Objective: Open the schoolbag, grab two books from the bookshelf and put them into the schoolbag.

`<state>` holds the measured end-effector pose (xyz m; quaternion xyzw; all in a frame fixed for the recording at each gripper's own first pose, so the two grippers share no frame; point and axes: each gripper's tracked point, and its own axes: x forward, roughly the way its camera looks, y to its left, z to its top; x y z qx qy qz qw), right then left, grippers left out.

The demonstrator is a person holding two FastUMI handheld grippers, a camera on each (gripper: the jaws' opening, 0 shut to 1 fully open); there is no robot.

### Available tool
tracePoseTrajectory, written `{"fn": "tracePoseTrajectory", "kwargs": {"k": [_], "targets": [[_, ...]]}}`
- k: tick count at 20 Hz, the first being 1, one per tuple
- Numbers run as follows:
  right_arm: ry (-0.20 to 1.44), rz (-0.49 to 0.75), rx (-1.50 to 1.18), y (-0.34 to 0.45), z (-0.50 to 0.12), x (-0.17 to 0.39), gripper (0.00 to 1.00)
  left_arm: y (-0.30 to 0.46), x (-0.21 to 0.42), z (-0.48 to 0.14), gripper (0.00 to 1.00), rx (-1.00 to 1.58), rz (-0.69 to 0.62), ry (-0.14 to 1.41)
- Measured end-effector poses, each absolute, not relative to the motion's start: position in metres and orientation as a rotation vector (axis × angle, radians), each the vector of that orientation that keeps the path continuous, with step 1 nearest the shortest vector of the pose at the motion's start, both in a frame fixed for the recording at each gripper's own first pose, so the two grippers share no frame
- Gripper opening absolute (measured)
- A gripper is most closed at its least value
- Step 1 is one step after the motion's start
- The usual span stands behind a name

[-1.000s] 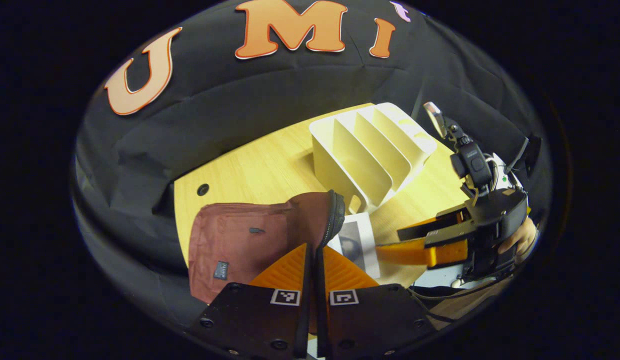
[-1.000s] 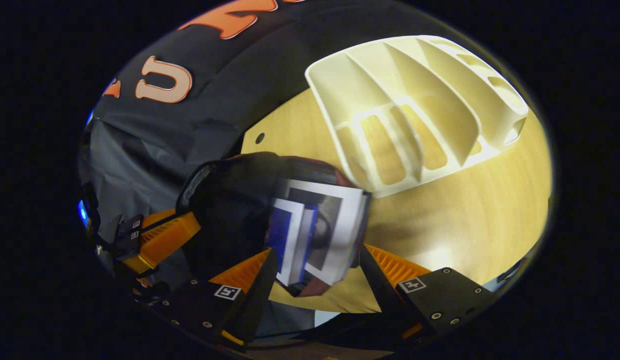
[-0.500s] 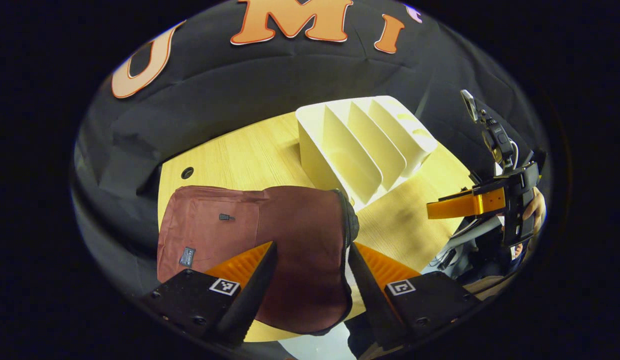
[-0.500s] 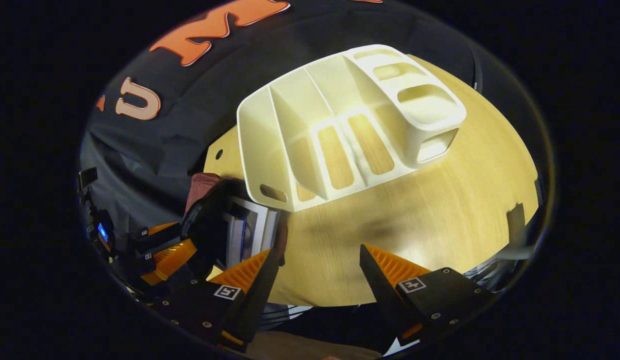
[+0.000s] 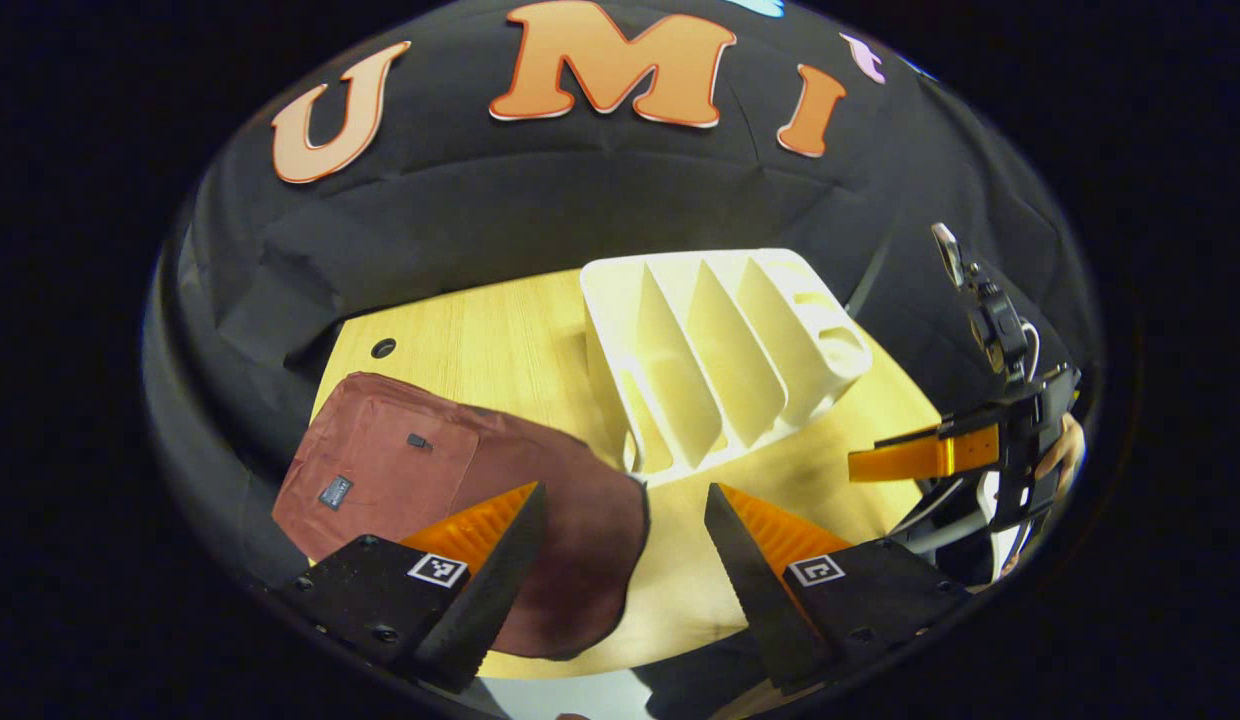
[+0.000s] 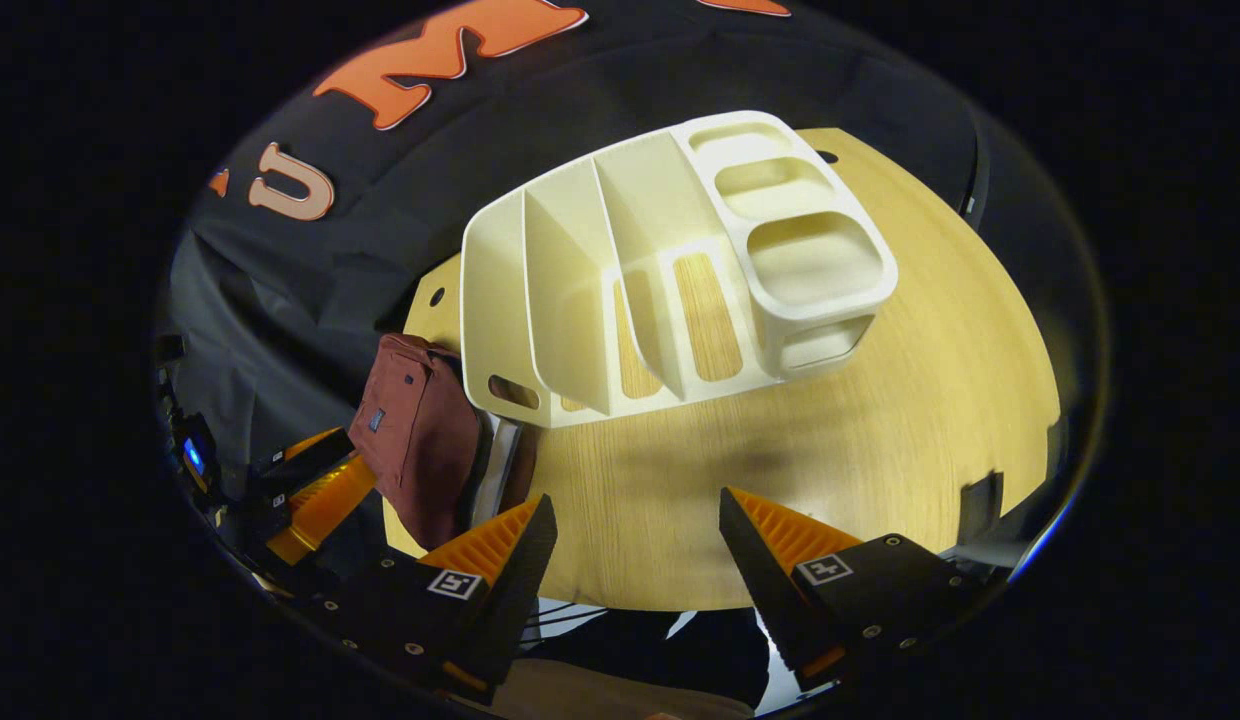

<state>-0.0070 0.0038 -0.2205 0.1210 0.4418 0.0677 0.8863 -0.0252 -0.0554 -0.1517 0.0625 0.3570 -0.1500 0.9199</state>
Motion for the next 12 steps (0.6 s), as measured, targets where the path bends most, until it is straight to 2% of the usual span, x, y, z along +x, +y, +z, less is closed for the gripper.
{"fn": "tracePoseTrajectory", "kwargs": {"k": [6, 12], "targets": [[0.678, 0.161, 0.142, -0.015, -0.138, 0.018, 0.98, -0.102, 0.009, -0.079, 0.99, 0.102, -0.234, 0.446], [0.248, 0.116, 0.082, -0.037, -0.010, 0.031, 0.97, -0.126, 0.028, 0.010, 0.98, 0.058, -0.183, 0.163]]}}
